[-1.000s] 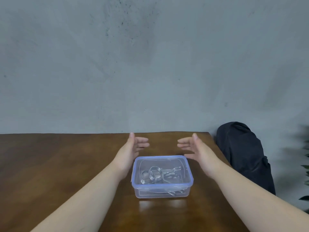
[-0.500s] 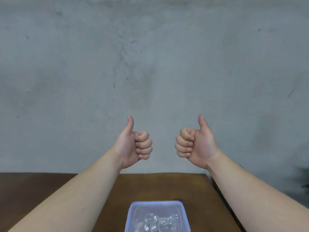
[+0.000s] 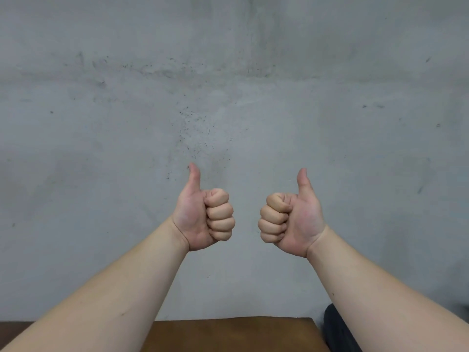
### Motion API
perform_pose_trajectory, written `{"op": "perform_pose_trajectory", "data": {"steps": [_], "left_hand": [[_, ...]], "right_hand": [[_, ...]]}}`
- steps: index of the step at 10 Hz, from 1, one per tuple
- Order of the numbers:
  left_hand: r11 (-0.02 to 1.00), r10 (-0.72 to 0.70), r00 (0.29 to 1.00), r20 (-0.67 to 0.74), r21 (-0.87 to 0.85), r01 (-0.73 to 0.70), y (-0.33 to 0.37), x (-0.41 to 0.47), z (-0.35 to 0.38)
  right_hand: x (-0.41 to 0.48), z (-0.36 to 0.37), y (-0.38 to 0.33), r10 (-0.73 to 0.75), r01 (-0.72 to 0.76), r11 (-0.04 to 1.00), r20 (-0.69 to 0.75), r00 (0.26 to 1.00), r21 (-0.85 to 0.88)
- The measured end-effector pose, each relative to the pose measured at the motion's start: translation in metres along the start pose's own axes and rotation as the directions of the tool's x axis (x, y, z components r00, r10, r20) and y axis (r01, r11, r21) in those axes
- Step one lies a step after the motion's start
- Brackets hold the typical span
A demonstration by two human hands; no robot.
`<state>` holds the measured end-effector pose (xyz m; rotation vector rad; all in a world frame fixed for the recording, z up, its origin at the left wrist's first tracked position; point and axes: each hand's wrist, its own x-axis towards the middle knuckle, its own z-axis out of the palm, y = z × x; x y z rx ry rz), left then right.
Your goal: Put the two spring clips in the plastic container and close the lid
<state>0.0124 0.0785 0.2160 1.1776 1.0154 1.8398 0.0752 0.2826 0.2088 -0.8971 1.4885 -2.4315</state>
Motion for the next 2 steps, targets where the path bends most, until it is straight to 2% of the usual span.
{"op": "perform_pose_trajectory", "data": {"steps": [1,2], "left_hand": [[1.0,0.013,1.0,-0.002,0.001,-0.013,0.0,-0.002,0.0],[0.999,0.011,0.999,-0.031,0.047,-0.01,0.001,-0.005,0.001]], "right_hand": [[0.0,0.001,0.001,-0.025,0.024,1.0,-0.061,0.998,-0.019],[-0.002,0.015,-0.012,-0.137,0.125,0.978,-0.064,0.988,-0.164]]}}
